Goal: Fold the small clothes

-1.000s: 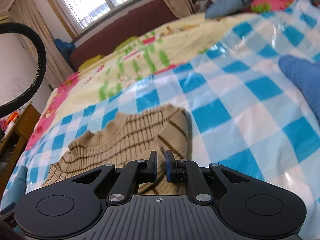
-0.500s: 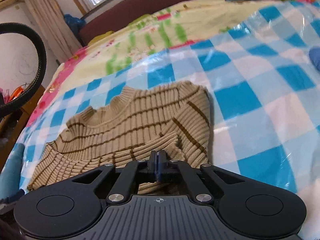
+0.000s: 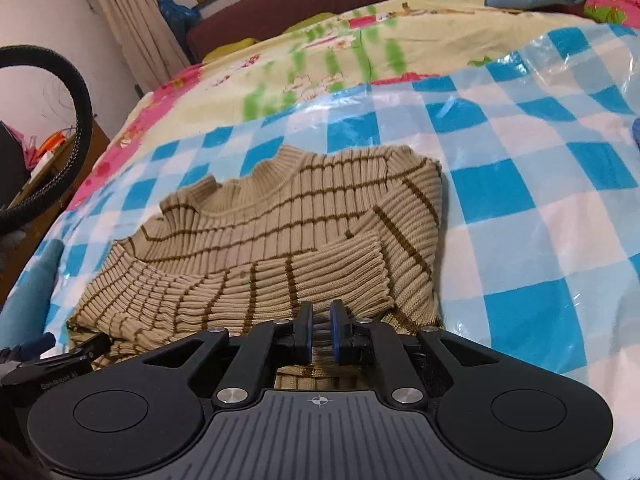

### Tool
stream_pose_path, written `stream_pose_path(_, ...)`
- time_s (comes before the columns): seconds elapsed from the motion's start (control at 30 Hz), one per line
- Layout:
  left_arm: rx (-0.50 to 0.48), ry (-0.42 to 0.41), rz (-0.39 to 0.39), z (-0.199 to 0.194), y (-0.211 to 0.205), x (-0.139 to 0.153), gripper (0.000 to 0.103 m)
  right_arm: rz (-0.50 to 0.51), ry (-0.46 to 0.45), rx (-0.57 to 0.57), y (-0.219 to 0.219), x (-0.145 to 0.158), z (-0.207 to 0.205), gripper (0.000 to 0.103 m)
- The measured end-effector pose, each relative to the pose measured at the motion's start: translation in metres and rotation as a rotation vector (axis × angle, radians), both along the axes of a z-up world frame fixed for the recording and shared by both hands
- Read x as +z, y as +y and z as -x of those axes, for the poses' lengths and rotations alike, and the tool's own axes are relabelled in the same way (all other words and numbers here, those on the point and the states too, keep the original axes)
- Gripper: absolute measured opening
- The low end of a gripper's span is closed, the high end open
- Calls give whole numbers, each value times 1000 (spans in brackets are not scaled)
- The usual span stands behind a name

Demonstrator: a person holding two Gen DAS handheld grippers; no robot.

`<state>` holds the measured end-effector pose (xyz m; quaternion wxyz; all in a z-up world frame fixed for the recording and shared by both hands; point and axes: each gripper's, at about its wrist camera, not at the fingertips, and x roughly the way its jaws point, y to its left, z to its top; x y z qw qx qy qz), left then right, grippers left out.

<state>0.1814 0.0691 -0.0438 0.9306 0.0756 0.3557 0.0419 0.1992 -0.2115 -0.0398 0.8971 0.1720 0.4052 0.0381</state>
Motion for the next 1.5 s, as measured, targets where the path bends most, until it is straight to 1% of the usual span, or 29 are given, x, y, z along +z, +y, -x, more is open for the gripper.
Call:
stream_pose_path(0.1, -6, 14, -11, 2, 2, -1, 103, 3, 14, 10, -1, -1, 7, 15)
stream_pose_path(0.2, -4, 37, -21, 1, 3, -7, 103, 14, 43, 12, -2, -10, 9, 15)
stream_pose_path(0.33, -17, 47, -31, 4, 4, -6, 103, 5, 44, 8, -4, -6, 11, 15)
stream_pose_path(0.43, -26, 30, -34, 13, 7, -3, 103, 10, 29, 4, -7, -1, 16, 15)
stream_pose_path(0.47, -22, 23, -32, 16, 8, -2, 103, 4, 18, -2, -9, 0, 17, 17)
stream_pose_path(0.53, -14, 31, -27, 18, 11, -5, 103, 0, 5, -7, -12, 0, 19, 18)
stream_pose_path(0.6, -5, 56, -20, 17, 13, -9, 103, 23, 34, -17, -12, -7, 15, 19)
stream_pose_path(0.67, -3, 67, 2, 19, 16, -8, 103, 11, 52, -21, -13, -10, 13, 19)
stream_pose_path(0.83, -26, 81, -6, 40, 25, -1, 103, -21, 48, -11, -20, 1, 24, 19)
stream_pose_path(0.93, -37, 113, 18, 60, 36, 3, 103, -23, 61, 13, -22, 8, 44, 22)
stream_pose_path(1.07, -52, 141, 32, 93, 51, 13, 103, -35, 99, 87, -23, 17, 81, 23)
stream_pose_path(1.1, -55, 146, 30, 101, 53, 16, 103, -29, 108, 106, -22, 20, 91, 26)
stream_pose_path(1.17, -64, 161, 32, 116, 59, 20, 103, -9, 136, 134, -21, 24, 111, 28)
stream_pose_path(1.23, -73, 178, 39, 128, 63, 24, 103, -5, 162, 139, -23, 26, 129, 28)
stream_pose_path(1.37, -102, 216, 90, 154, 67, 29, 103, -25, 227, 131, -30, 29, 162, 29)
stream_pose_path(1.5, -127, 215, 67, 176, 61, 32, 103, -48, 299, 130, -33, 31, 190, 30)
